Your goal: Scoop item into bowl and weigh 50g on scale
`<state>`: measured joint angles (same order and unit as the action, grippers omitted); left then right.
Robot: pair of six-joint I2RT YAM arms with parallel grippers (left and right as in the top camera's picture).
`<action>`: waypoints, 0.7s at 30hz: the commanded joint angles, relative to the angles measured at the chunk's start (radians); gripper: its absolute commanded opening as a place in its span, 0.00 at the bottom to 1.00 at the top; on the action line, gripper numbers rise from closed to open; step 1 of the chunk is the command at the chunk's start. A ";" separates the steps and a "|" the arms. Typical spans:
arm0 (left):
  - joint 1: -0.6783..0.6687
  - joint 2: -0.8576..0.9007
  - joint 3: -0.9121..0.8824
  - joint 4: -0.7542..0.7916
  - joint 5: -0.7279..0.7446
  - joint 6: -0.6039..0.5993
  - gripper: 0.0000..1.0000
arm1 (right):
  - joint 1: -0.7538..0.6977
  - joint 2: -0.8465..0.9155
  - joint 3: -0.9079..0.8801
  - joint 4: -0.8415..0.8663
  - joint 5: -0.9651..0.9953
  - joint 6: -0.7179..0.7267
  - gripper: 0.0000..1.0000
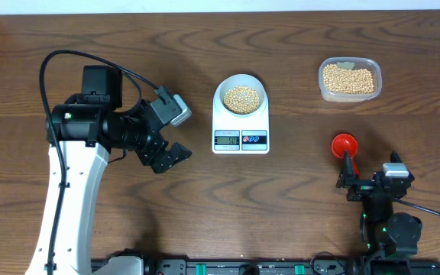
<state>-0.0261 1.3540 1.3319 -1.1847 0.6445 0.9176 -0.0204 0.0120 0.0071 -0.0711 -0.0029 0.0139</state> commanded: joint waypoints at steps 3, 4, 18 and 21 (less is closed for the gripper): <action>0.004 -0.002 -0.001 -0.003 -0.002 0.013 0.95 | -0.005 -0.007 -0.002 -0.005 0.004 -0.011 0.99; 0.004 -0.002 -0.001 -0.003 -0.002 0.013 0.95 | -0.005 -0.007 -0.002 -0.005 0.004 -0.011 0.99; 0.003 -0.136 -0.001 -0.027 -0.002 0.013 0.95 | -0.005 -0.007 -0.002 -0.005 0.004 -0.011 0.99; 0.003 -0.189 -0.001 -0.026 -0.001 -0.003 0.95 | -0.005 -0.007 -0.002 -0.005 0.004 -0.011 0.99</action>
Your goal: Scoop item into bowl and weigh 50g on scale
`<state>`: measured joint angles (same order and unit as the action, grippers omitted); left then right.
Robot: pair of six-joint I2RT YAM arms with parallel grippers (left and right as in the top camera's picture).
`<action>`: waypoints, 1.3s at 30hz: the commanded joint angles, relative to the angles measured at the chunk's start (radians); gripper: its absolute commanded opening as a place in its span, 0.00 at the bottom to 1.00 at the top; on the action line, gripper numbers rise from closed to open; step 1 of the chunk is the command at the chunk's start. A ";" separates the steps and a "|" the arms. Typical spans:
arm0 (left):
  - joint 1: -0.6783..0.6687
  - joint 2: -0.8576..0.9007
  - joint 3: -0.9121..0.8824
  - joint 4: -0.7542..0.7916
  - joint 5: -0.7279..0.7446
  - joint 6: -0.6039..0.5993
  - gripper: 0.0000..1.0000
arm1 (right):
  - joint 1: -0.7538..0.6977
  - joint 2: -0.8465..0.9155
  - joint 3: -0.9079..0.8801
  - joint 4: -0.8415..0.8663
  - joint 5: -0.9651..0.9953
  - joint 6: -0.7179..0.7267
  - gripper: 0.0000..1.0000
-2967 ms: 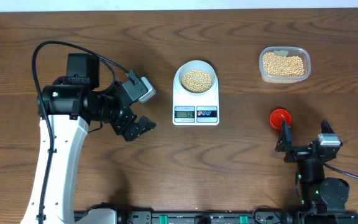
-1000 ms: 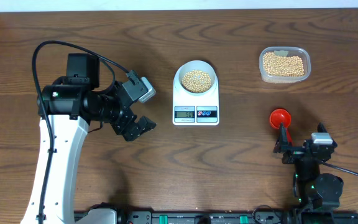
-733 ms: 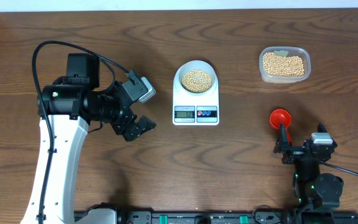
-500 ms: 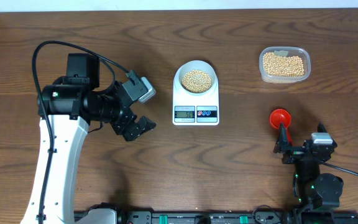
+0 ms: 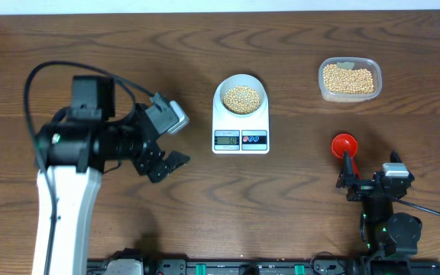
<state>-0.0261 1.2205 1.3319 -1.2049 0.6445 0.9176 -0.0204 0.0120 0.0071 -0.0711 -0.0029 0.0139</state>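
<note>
A white bowl (image 5: 241, 97) of yellow beans sits on the white scale (image 5: 241, 136), whose display is lit but unreadable. A clear tub (image 5: 349, 79) holding more beans stands at the far right. The red scoop (image 5: 345, 147) lies on the table with its handle pointing toward my right gripper (image 5: 349, 183), whose fingers sit around the handle's end; whether they press on it cannot be told. My left gripper (image 5: 170, 162) hovers left of the scale, open and empty.
The wooden table (image 5: 281, 46) carries nothing else. A black rail (image 5: 228, 267) runs along the front edge. The left arm's white link (image 5: 59, 214) and cable occupy the left side.
My left arm has drawn back a little to the left and toward the front, away from the scale. The right arm, scoop, bowl and tub have not moved.
</note>
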 commanded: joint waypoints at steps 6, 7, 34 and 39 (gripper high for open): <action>0.003 -0.168 -0.002 -0.002 -0.002 -0.146 0.95 | -0.005 -0.007 -0.002 -0.005 0.004 -0.011 0.99; 0.003 -0.188 -0.004 0.004 -0.002 -0.181 0.95 | -0.005 -0.007 -0.002 -0.005 0.004 -0.011 0.99; 0.088 -1.089 -0.943 0.844 -0.252 -0.994 0.95 | -0.005 -0.007 -0.002 -0.005 0.004 -0.011 0.99; 0.087 -1.169 -1.057 0.935 -0.300 -1.002 0.95 | -0.005 -0.007 -0.002 -0.005 0.004 -0.011 0.99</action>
<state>0.0574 0.0944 0.3176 -0.3012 0.4095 -0.0372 -0.0204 0.0116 0.0071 -0.0704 -0.0032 0.0135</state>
